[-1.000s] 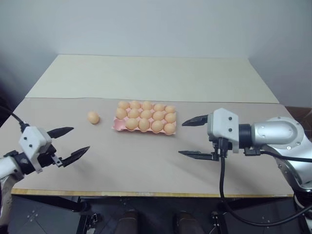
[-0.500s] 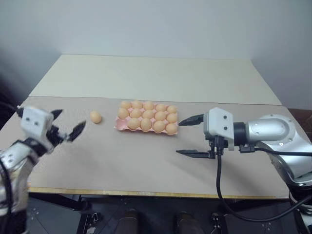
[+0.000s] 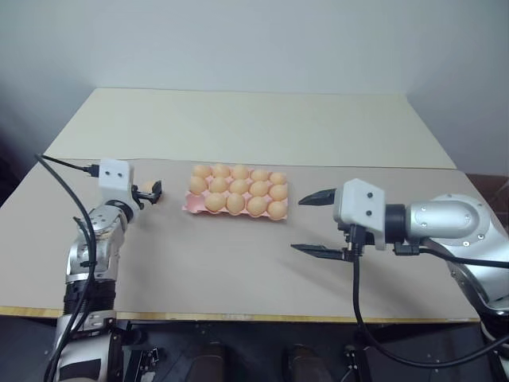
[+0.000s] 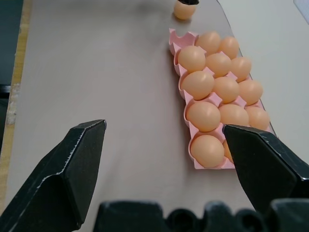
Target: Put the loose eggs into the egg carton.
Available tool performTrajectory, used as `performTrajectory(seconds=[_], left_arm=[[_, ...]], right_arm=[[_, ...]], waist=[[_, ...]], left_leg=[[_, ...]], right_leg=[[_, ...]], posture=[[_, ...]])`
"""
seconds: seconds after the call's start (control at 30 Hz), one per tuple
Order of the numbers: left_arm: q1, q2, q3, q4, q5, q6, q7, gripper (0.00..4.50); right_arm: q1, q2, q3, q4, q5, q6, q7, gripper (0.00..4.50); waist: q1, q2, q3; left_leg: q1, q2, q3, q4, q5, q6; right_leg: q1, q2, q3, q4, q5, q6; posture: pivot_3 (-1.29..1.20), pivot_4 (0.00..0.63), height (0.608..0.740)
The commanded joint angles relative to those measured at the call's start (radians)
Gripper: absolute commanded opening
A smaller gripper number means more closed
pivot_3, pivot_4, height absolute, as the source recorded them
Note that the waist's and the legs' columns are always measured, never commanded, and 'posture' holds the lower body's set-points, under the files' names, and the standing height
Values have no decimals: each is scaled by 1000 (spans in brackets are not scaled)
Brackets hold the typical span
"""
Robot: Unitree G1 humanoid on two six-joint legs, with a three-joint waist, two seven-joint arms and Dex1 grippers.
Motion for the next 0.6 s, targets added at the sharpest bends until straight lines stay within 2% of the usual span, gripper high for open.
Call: performTrajectory(seconds=[0.03, 0.23, 0.4, 0.5, 0.6], left_arm=[[-41, 1, -18, 66, 18, -56, -15, 4477], [-110, -24, -30, 275, 22, -158, -40, 4477], [-153, -37, -41, 369, 36, -206, -37, 4477], [-171, -41, -36, 397, 43, -198, -17, 3871], [-164, -30, -50, 395, 68, -205, -5, 2936]], right_arm=[[5, -12, -37, -44, 10, 12, -19, 4500], [10, -16, -43, -46, 11, 17, -32, 4500], [8, -21, -40, -41, 3, 14, -34, 4500], [11, -27, -36, -42, -4, 14, -36, 4500], [14, -27, -33, -43, -7, 12, -37, 4500]], waist=[[1, 0, 0], [2, 0, 0], [2, 0, 0], [2, 0, 0], [0, 0, 0]], left_leg=[[0, 0, 0, 0, 0, 0], [0, -1, 0, 0, 0, 0], [-1, -1, 0, 0, 0, 0], [-1, -1, 0, 0, 0, 0], [-1, -1, 0, 0, 0, 0]], right_leg=[[0, 0, 0, 0, 0, 0], [0, 0, 0, 0, 0, 0], [0, 0, 0, 0, 0, 0], [0, 0, 0, 0, 0, 0], [0, 0, 0, 0, 0, 0]], posture=[[0, 150, 740], [0, 150, 740], [0, 150, 740], [0, 150, 740], [0, 150, 740]])
